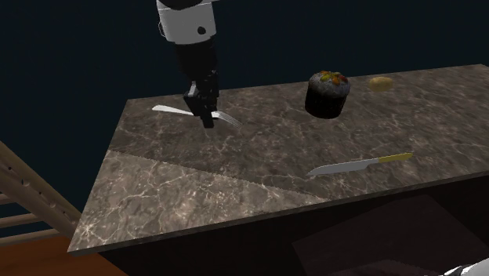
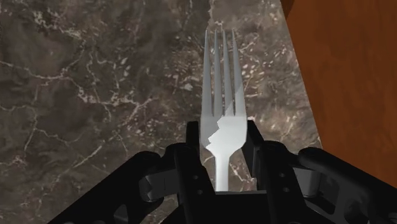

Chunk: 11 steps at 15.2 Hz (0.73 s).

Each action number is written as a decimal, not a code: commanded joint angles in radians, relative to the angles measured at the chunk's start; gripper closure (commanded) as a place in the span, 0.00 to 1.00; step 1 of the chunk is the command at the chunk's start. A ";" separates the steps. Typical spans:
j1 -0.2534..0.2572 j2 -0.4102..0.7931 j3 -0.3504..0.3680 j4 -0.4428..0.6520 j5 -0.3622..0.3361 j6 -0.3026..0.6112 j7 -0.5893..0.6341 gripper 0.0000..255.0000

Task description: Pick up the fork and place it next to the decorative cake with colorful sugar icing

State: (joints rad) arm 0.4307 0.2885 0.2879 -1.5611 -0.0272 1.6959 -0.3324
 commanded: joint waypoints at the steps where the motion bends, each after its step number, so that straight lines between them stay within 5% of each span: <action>1: 0.000 0.002 0.000 0.032 0.000 -0.031 0.000 1.00; 8: 0.004 0.004 0.002 0.129 -0.001 -0.125 0.003 1.00; 11: -0.044 -0.096 -0.016 -0.005 0.022 -0.090 -0.060 1.00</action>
State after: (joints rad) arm 0.4032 0.2225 0.2787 -1.5272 -0.0118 1.5974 -0.3698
